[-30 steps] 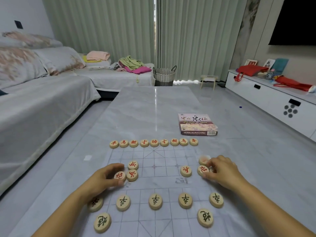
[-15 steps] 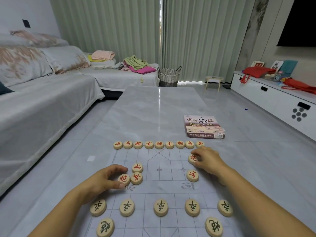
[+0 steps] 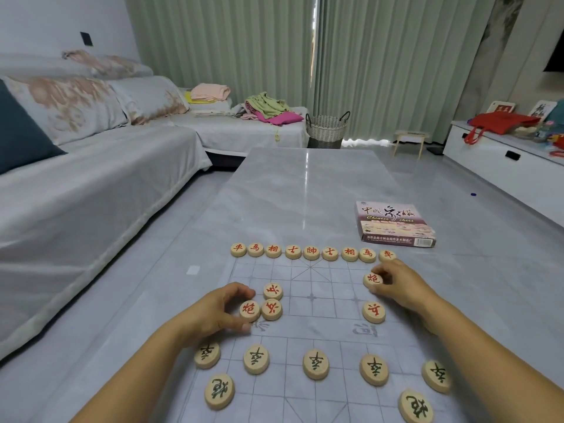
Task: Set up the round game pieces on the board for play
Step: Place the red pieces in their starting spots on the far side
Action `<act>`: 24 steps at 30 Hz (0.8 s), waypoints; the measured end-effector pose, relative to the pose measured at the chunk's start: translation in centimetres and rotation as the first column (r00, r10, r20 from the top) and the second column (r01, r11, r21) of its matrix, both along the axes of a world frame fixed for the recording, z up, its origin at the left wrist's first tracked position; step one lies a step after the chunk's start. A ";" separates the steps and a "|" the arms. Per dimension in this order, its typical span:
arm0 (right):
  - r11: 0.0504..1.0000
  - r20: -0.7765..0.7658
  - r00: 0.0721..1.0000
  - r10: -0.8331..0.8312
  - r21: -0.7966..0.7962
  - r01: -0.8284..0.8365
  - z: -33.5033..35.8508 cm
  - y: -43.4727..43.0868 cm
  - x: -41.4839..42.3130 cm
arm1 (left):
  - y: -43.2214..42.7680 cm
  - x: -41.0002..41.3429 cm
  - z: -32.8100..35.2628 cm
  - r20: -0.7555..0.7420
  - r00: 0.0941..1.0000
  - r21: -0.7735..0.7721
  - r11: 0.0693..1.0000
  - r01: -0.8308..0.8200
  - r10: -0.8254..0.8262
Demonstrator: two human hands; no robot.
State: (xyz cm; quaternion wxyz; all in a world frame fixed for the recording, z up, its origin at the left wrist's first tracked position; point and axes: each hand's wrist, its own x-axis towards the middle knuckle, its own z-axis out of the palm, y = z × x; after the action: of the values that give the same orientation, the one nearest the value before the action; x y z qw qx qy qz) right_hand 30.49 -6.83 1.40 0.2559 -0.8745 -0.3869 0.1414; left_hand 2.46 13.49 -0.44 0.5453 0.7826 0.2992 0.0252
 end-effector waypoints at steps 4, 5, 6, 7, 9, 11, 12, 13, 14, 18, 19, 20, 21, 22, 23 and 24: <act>1.000 -0.009 1.000 0.006 0.017 -0.006 -0.4 0.1 0.2 | -0.4 0.4 -0.3 -0.060 0.998 0.198 0.980 -0.018 0.030; 1.000 -0.013 1.000 0.003 0.009 -0.003 -0.5 0.2 0.2 | -0.6 0.5 -0.3 -0.074 0.997 0.266 0.964 -0.015 0.036; 1.000 -0.016 1.000 0.001 0.004 -0.001 -0.5 0.2 0.3 | -0.6 0.5 -0.3 -0.080 0.996 0.330 0.944 -0.006 0.034; 1.000 -0.018 1.000 0.000 0.006 0.000 -0.5 0.2 0.3 | -0.6 0.5 -0.2 -0.082 0.996 0.389 0.921 0.005 0.029; 1.000 -0.017 1.000 0.002 0.012 -0.002 -0.6 0.2 0.3 | -0.1 0.5 0.1 -0.084 0.995 0.488 0.873 0.000 0.047; 1.000 -0.007 1.000 0.004 -0.003 -0.004 -0.7 0.3 0.4 | 0.8 0.6 0.4 -0.071 0.989 0.537 0.840 -0.072 0.130; 1.000 -0.006 1.000 0.005 -0.009 -0.005 -0.7 0.4 0.5 | 1.1 0.8 0.5 -0.061 0.982 0.540 0.833 -0.118 0.178; 1.000 -0.008 1.000 0.006 -0.010 -0.006 -0.7 0.4 0.5 | 1.5 1.1 0.5 -0.048 0.975 0.538 0.828 -0.158 0.217; 1.000 -0.010 1.000 0.007 -0.007 -0.007 -0.8 0.4 0.6 | 1.8 1.6 0.5 -0.038 0.970 0.537 0.823 -0.184 0.242; 1.000 -0.005 1.000 0.012 -0.005 -0.012 -1.0 0.5 0.9 | 2.3 4.3 0.1 -0.001 0.963 0.531 0.816 -0.229 0.270; 1.000 -0.007 1.000 0.012 -0.002 -0.012 -1.1 0.4 1.0 | 2.4 4.8 0.0 0.008 0.961 0.522 0.819 -0.239 0.276; 1.000 -0.012 1.000 0.011 0.001 -0.011 -1.2 0.4 1.1 | 2.5 5.2 -0.1 0.015 0.960 0.514 0.821 -0.249 0.281; 1.000 -0.017 1.000 0.011 0.003 -0.011 -1.2 0.4 1.2 | 2.6 5.5 -0.3 0.023 0.959 0.506 0.824 -0.256 0.284; 1.000 -0.021 1.000 0.012 0.004 -0.012 -1.2 0.5 1.2 | 2.7 5.6 -0.4 0.030 0.959 0.498 0.827 -0.260 0.283; 1.000 -0.024 1.000 0.014 0.005 -0.013 -1.3 0.5 1.3 | 2.8 5.7 -0.5 0.035 0.959 0.491 0.831 -0.261 0.280; 1.000 -0.027 1.000 0.015 0.004 -0.015 -1.3 0.4 1.3 | 2.9 5.7 -0.7 0.037 0.960 0.487 0.834 -0.260 0.278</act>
State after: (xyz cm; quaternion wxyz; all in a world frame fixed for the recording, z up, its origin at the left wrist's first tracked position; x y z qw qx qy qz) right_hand 31.82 -6.38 0.12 0.2620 -0.8691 -0.3902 0.1544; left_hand 8.16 16.42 -1.10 0.3165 0.8449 0.3996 0.1624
